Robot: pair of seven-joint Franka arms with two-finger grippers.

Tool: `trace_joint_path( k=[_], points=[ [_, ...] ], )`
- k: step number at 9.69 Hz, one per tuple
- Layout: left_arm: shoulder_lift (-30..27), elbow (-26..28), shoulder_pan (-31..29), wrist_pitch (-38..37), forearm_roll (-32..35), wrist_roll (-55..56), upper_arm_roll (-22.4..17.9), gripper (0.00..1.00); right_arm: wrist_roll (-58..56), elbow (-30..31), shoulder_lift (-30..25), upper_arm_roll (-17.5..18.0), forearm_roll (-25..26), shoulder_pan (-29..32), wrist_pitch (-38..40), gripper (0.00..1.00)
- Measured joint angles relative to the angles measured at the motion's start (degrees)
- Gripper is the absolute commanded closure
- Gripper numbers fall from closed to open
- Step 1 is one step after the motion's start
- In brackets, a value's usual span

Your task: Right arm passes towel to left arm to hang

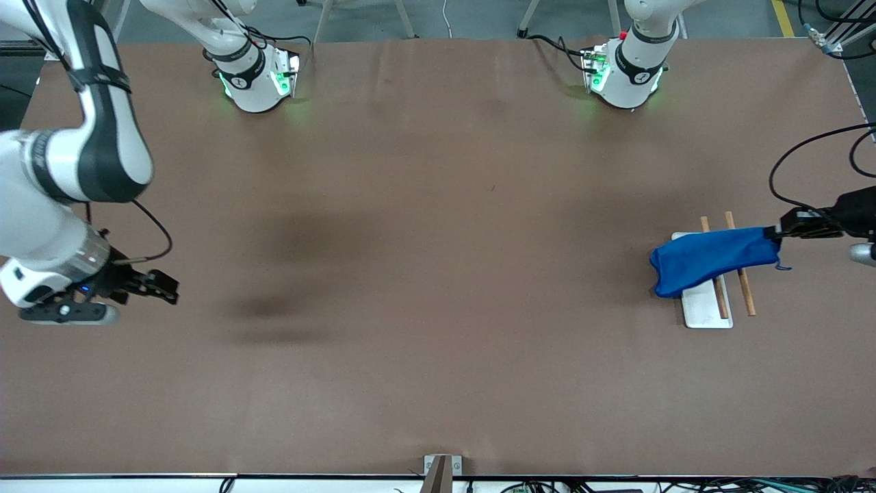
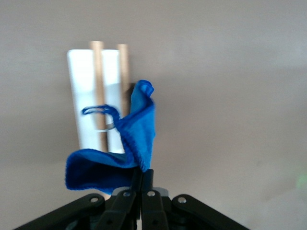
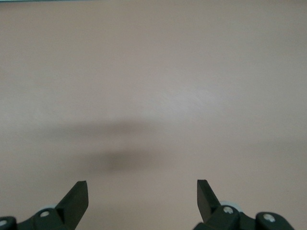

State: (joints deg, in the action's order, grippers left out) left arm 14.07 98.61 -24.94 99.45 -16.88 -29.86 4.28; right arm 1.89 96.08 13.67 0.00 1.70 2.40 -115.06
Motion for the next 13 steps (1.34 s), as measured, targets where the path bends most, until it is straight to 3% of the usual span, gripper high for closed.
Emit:
trace_joint_path(
  k=[2, 4, 6, 7, 8, 9, 13],
  points=[
    [1.76, -2.58, 0.14, 0.64, 6.05, 0.1, -0.9, 1.0, -0.1, -1.74, -5.91, -3.04, 0.02, 0.03, 8.8, 0.0],
    [4.22, -4.41, 0.23, 2.97, 7.15, 0.07, -2.66, 1.0, -0.08, -4.26, -10.4, -4.36, 0.06, 0.32, 14.36, 0.0],
    [6.55, -5.92, 0.42, 4.19, 7.16, 0.04, -3.68, 0.99, -0.11, -9.66, -12.01, -6.39, -0.64, 0.37, 25.38, 0.0],
    [7.33, -6.12, 1.17, 4.65, 7.48, 0.19, -3.69, 0.8, -0.29, -10.53, -12.6, -7.68, -1.66, 0.37, 27.21, 0.0],
    [7.92, -6.2, 2.1, 4.88, 7.97, 0.56, -3.69, 0.13, -0.37, -10.54, -12.79, -8.24, -2.34, 0.38, 27.45, 0.0],
    [8.35, -6.26, 2.69, 5.0, 8.27, 0.66, -3.7, 0.0, -0.38, -10.53, -12.66, -8.06, -2.47, 0.35, 27.44, 0.0],
    [8.17, -9.06, 4.18, 6.79, 14.94, 0.74, -3.14, 0.0, -0.37, -10.35, -12.34, -7.01, -2.49, 0.08, 25.76, 0.0]
  ],
)
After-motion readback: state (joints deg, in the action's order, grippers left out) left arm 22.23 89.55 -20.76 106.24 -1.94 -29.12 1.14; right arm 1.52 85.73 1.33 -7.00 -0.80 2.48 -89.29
